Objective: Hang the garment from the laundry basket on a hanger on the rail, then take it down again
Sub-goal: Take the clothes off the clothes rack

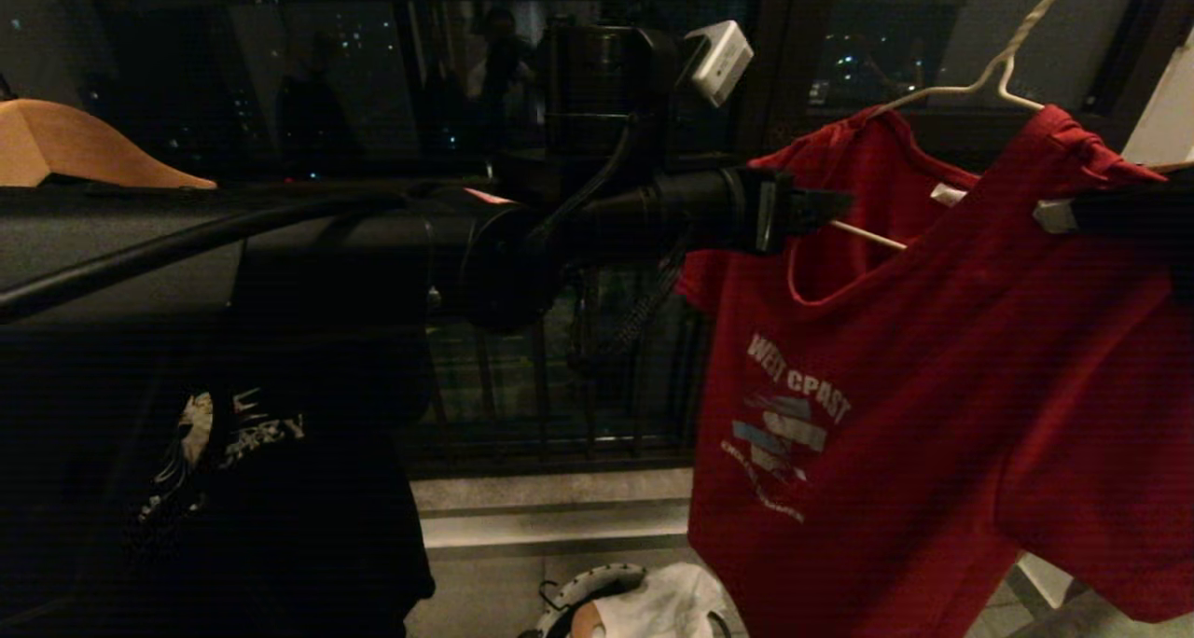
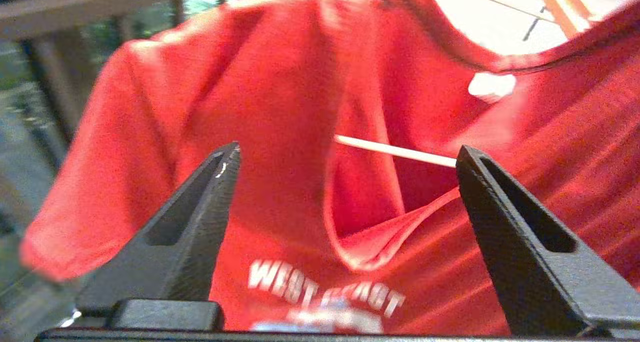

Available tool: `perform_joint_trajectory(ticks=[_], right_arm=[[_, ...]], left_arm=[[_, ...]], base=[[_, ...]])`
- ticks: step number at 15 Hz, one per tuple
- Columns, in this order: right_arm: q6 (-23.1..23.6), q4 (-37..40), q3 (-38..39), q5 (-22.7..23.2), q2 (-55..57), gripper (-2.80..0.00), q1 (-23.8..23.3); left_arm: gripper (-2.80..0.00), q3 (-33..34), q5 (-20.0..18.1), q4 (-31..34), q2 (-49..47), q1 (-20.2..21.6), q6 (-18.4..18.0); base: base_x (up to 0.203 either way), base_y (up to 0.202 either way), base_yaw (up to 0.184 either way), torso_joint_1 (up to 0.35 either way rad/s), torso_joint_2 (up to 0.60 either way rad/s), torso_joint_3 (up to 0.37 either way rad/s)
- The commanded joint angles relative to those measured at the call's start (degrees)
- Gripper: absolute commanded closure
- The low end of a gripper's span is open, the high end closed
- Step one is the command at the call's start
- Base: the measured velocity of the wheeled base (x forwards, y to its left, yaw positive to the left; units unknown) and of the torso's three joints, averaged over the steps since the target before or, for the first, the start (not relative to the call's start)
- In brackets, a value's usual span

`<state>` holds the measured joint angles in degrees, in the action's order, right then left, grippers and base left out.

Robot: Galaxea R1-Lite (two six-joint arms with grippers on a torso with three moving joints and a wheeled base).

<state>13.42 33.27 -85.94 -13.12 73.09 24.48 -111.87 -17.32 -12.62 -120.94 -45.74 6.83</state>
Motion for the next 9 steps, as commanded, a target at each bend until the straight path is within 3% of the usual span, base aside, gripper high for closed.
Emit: perform_joint_trajectory(ticks=[1,9], right_arm=[[0.11,0.22,0.05,0.03,-0.04,0.00,0.04],[0.90,0.22,0.07,0.55,-0.41,0.00,0.04]], left_arm=[[-2.80,-0.01,-0.25,-0.07,-0.35,-0.91,0.12],[-2.80,-0.28,0.27,-5.14,-3.77,-1.02,-0.18]], base=[[0.000,0.000,0.000,0.000,0.00,0.000],[0.000,0.000,0.000,0.000,0.00,0.000]])
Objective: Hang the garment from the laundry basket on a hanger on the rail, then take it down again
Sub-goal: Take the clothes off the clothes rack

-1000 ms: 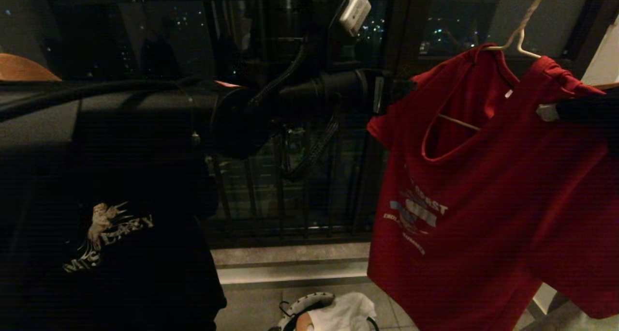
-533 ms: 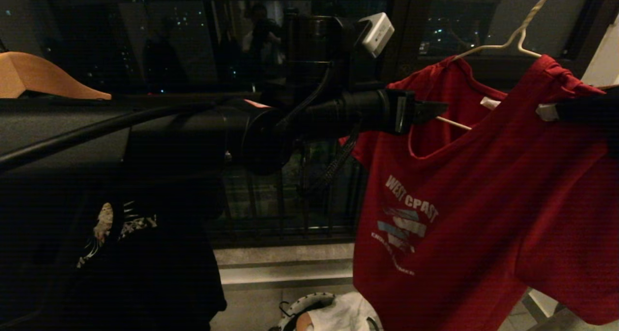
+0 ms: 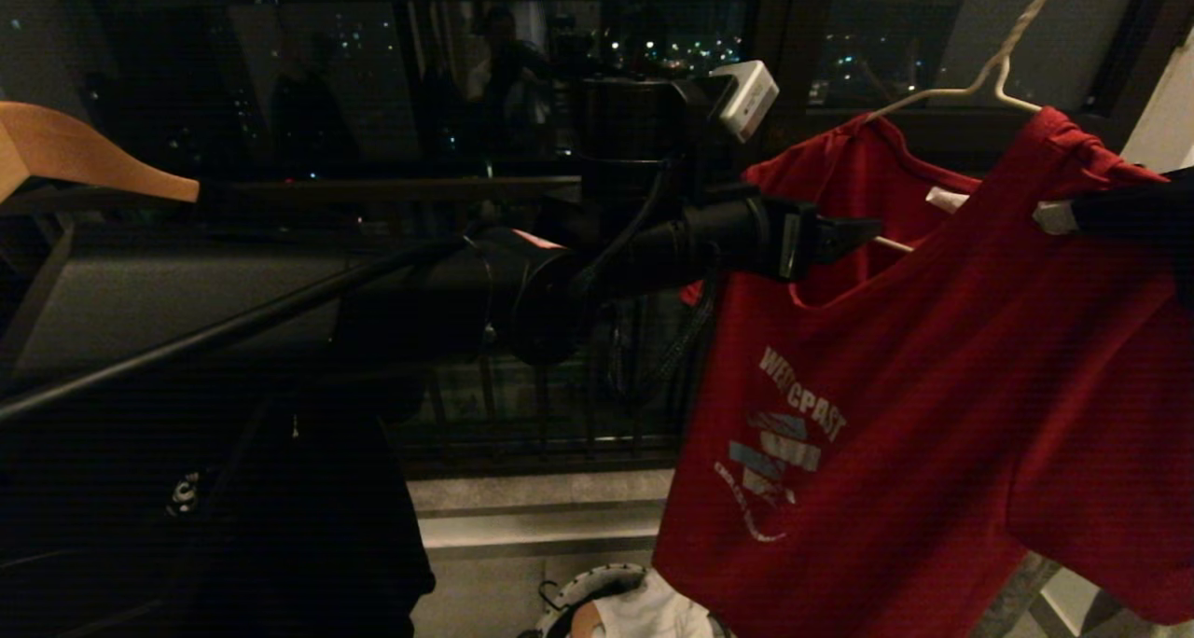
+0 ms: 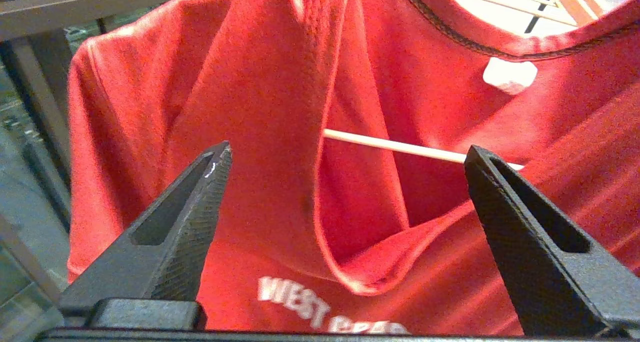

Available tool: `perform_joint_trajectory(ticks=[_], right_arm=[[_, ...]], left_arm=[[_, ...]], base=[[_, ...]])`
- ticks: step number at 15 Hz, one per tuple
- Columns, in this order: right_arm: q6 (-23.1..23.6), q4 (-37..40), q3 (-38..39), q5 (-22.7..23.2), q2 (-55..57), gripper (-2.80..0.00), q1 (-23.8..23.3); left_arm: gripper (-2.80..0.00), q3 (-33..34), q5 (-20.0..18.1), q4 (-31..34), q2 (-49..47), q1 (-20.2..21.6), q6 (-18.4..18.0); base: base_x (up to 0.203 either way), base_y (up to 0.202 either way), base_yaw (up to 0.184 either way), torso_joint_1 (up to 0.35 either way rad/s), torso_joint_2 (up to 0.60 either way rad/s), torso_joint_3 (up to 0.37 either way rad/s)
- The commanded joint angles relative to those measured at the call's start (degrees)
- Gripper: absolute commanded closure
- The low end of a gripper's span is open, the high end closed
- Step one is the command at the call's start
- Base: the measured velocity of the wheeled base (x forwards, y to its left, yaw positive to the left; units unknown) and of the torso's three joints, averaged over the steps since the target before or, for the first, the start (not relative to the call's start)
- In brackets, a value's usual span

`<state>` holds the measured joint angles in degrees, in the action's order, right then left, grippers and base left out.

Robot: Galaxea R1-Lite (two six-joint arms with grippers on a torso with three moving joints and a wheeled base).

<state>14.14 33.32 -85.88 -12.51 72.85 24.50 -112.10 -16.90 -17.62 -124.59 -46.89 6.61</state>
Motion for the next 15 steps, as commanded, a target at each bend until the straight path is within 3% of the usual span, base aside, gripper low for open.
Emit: perform_joint_trajectory(ticks=[1,3,7,10,15], right_arm=[[0.18,0.17,0.10,0.11,-0.18,0.00,0.02],[0.14,0.17,0.18,0.20,-0.08,0.00,0.02],[0.10,0.17,0.19,0.20,0.10,0.00,0.02],[-0.17,0.17,0.38,0.20,0.10,0.00,-0.16],[-0.17,0.17,0.36,0.20,0.27,0.00,-0.25]], left_arm=[[-2.80,-0.04,-0.07,-0.14,0.15,0.22,0.07],[-2.80,0.00,0.92,-0.01,1.32,0.22,0.24],[-2.80,1.34,10.13,2.35,6.39,-0.12,0.47],[-2.80,5.98,12.08,9.23,11.95,0.02,2.84],[-2.80,18.35,14.44,9.36,20.16,0.12,3.35]], base=[[0.000,0.000,0.000,0.000,0.00,0.000],[0.000,0.000,0.000,0.000,0.00,0.000],[0.000,0.000,0.000,0.000,0.00,0.000],[0.000,0.000,0.000,0.000,0.00,0.000],[0.000,0.000,0.000,0.000,0.00,0.000]])
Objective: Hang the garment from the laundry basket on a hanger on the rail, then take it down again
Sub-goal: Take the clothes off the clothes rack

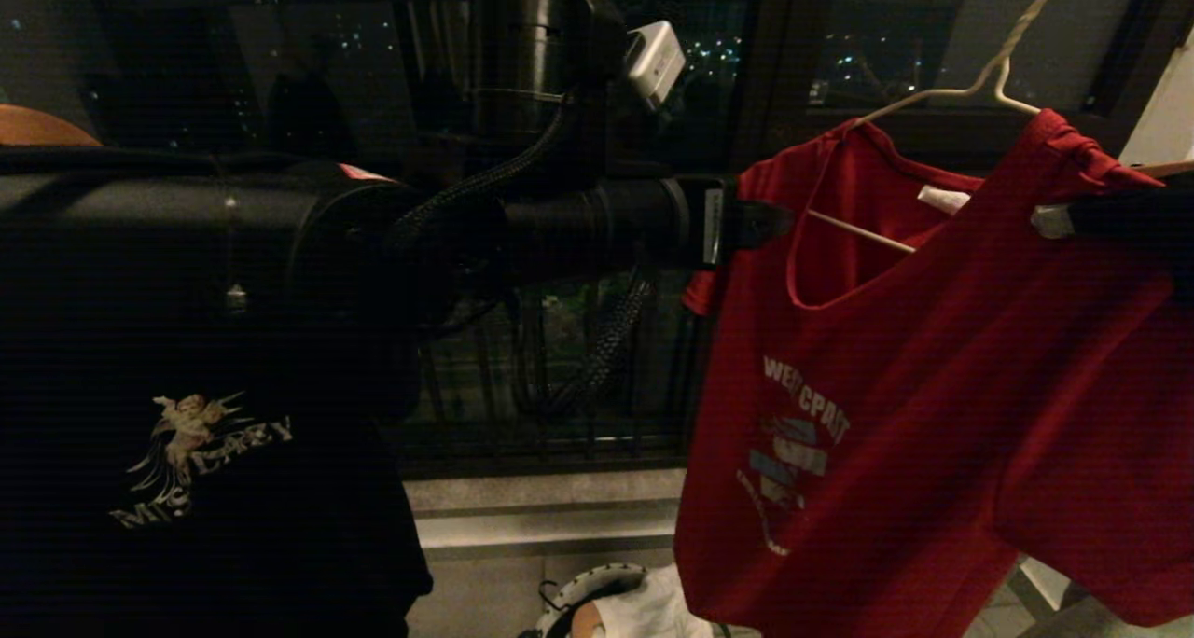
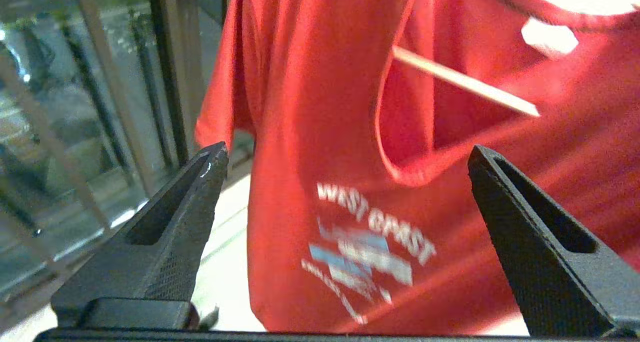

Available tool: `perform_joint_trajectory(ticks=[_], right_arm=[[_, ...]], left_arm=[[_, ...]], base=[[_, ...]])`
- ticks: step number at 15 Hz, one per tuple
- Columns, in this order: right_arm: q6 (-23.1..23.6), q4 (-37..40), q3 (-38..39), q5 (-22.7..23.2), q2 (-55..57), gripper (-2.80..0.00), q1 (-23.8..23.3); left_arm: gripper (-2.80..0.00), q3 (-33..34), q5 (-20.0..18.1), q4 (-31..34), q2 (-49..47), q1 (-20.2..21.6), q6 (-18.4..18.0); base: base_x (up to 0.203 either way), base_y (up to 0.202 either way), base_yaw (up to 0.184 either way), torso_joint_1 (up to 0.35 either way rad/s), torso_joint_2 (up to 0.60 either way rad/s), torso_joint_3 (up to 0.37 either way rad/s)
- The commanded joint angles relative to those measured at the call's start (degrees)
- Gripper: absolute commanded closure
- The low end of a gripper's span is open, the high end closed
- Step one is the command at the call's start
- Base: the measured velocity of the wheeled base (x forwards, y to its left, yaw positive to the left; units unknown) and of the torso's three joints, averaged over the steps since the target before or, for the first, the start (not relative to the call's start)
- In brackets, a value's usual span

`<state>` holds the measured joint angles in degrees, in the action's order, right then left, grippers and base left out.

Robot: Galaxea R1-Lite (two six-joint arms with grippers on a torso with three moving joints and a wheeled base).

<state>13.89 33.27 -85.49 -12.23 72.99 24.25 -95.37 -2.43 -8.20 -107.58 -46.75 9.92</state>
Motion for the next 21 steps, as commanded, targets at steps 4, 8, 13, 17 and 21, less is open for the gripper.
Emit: perform_joint_trajectory(ticks=[4,8,13,17,21], right_arm=[[0.09,0.13,-0.02,-0.07,0.58,0.00,0.01],[0.09,0.22,0.68,-0.25,0.23,0.00,-0.08],[0.21,0.22,0.65,-0.34,0.20,0.00,-0.63],[0.34,0.22,0.68,-0.25,0.30,0.00,-1.57],[0.18,0.22,0.68,-0.25,0.05,-2.80,-1.66]], left_arm=[[-2.80,14.71,2.83,0.01,13.35,0.00,0.06],[0.00,28.61,4.50,0.18,24.00,0.66,0.28],[0.00,31.90,4.41,-0.04,27.61,4.98,2.89],[0.00,31.12,4.62,-0.06,27.60,7.02,3.17],[0.00,31.29,4.36,0.03,28.38,6.94,3.17]], base=[[0.000,0.000,0.000,0.000,0.00,0.000],[0.000,0.000,0.000,0.000,0.00,0.000],[0.000,0.000,0.000,0.000,0.00,0.000],[0.000,0.000,0.000,0.000,0.00,0.000],[0.000,0.000,0.000,0.000,0.00,0.000]])
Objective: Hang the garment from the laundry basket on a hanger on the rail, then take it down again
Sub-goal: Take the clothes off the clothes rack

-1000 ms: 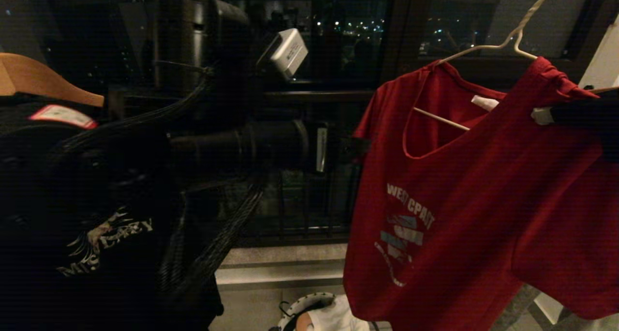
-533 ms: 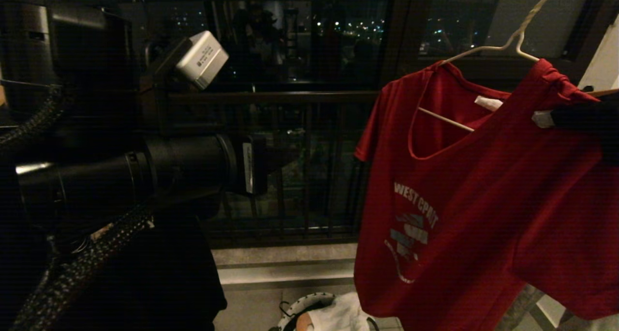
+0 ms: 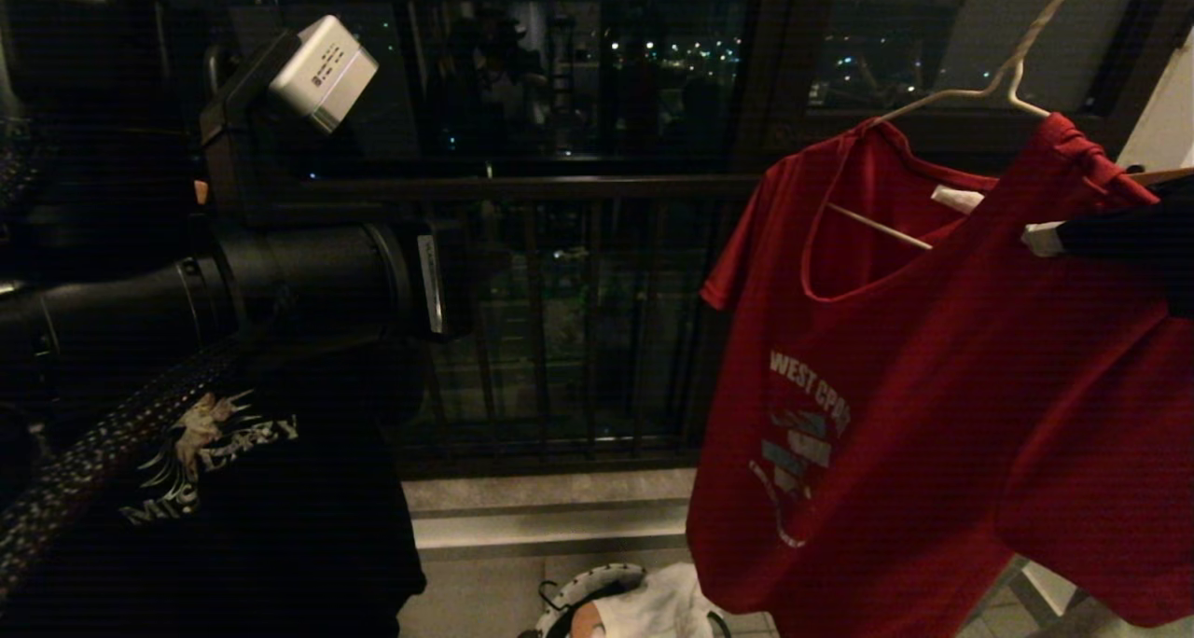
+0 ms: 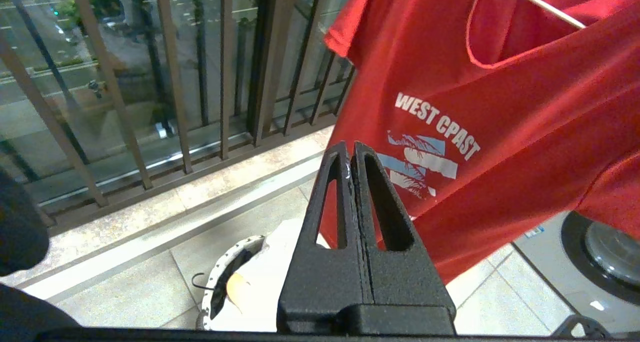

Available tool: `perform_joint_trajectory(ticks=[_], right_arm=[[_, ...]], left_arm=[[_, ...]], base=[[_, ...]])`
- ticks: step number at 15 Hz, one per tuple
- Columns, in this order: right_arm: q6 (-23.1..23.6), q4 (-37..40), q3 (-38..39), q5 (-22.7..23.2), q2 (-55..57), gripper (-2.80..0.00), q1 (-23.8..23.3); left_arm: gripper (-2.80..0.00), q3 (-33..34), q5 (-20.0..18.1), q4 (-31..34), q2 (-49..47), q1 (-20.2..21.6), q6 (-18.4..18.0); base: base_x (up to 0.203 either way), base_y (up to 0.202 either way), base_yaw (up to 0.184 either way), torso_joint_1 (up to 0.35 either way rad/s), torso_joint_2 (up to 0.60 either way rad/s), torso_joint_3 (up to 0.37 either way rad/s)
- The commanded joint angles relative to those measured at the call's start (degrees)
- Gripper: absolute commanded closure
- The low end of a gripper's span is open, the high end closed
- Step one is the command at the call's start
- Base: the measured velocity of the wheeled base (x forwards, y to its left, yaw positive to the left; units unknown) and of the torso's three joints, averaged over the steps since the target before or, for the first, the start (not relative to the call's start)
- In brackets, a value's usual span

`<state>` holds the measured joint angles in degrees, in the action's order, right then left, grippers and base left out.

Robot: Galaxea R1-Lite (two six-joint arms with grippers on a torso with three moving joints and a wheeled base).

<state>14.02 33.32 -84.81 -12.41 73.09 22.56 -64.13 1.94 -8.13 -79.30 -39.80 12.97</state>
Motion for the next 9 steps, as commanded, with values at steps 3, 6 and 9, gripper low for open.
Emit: perform_joint_trajectory(ticks=[3,6,9], right_arm=[[0.22,0.34,0.93,-0.08,-1.16,-2.80,0.02],[0.37,0.43,3.67,-0.08,-3.79,-2.80,0.11],[0.47,0.52,6.53,-0.05,-7.13,-2.80,0.11]], left_arm=[[0.00,0.06,-0.01,0.04,-0.24,-0.01,0.03],[0.00,0.06,-0.01,-0.04,-0.59,-0.01,0.03],[0.00,0.06,-0.01,-0.04,-0.94,-0.01,0.03]], base=[[0.000,0.000,0.000,0.000,0.00,0.000],[0.000,0.000,0.000,0.000,0.00,0.000],[0.000,0.000,0.000,0.000,0.00,0.000]])
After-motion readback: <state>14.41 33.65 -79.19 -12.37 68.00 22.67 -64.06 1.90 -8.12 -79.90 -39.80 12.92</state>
